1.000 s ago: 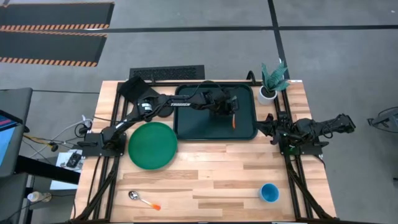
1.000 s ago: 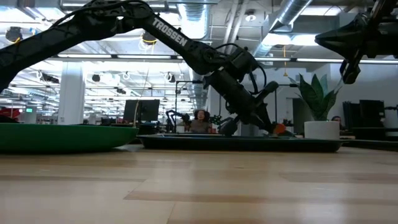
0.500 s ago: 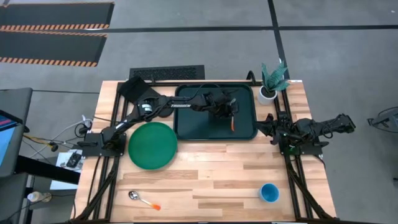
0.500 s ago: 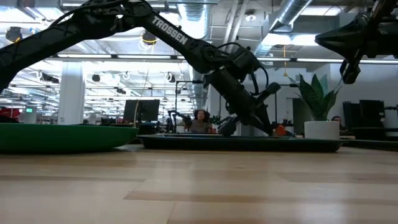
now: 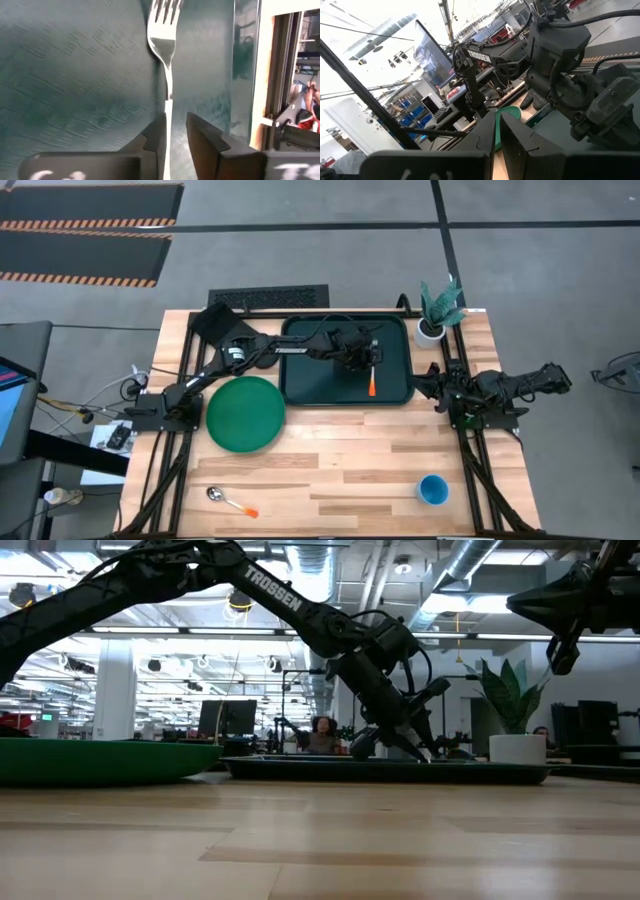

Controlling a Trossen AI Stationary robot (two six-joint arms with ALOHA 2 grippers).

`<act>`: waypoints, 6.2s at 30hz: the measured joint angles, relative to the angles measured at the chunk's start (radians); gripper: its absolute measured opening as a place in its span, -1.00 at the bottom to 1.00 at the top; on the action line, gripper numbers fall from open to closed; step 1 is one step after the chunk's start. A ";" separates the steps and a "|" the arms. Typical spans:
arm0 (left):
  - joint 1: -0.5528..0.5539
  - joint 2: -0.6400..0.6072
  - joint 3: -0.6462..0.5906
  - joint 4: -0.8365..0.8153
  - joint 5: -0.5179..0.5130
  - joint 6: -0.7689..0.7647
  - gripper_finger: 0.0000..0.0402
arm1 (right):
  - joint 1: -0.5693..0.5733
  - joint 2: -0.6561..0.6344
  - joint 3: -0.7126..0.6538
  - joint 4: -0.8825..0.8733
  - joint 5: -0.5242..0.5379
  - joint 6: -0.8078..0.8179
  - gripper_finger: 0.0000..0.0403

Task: Pick and place plate/cup/fork/spoon on tray
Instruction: Put the orange spoon on the black tray to the right of the orange fork

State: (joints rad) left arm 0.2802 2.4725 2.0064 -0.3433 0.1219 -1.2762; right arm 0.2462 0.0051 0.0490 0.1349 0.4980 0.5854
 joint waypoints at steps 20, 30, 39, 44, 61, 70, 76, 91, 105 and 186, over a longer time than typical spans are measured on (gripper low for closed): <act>-0.106 -0.414 0.002 -0.571 0.128 0.698 -0.53 | 0.000 0.000 0.000 -0.016 0.000 0.002 -0.74; -0.506 -0.649 0.002 -1.176 -0.348 0.100 -0.36 | 0.000 0.001 0.000 -0.065 -0.001 0.121 -0.74; -0.835 -0.627 -0.065 -1.210 -0.308 -0.685 0.11 | 0.000 0.001 0.000 -0.098 -0.001 0.151 -0.74; -0.969 -0.608 -0.151 -1.177 -0.248 -1.049 0.18 | 0.000 0.001 0.000 -0.108 -0.001 0.151 -0.74; -1.051 -0.604 -0.539 -0.717 -0.129 -0.267 0.19 | 0.000 0.001 0.002 -0.178 -0.001 0.149 -0.74; -1.044 -0.606 -0.555 -0.806 -0.150 0.395 0.19 | 0.000 0.001 0.002 -0.182 -0.003 0.150 -0.74; -1.076 -0.606 -0.639 -0.785 -0.052 0.515 0.19 | 0.000 0.001 0.002 -0.184 -0.003 0.148 -0.74; -1.187 -0.607 -0.685 -0.670 -0.044 0.578 0.19 | 0.000 0.001 0.002 -0.187 -0.002 0.148 -0.74; -1.183 -0.606 -0.855 -0.526 0.076 0.627 0.09 | 0.000 0.001 0.001 -0.187 -0.001 0.148 -0.74; -0.119 -0.525 -0.445 1.054 -0.011 1.058 -1.00 | -0.240 0.056 0.000 0.273 0.026 0.678 -0.02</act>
State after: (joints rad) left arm 0.1616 1.9472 1.5610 0.7109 0.1104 -0.2180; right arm 0.0065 0.0614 0.0494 0.4074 0.5240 1.2634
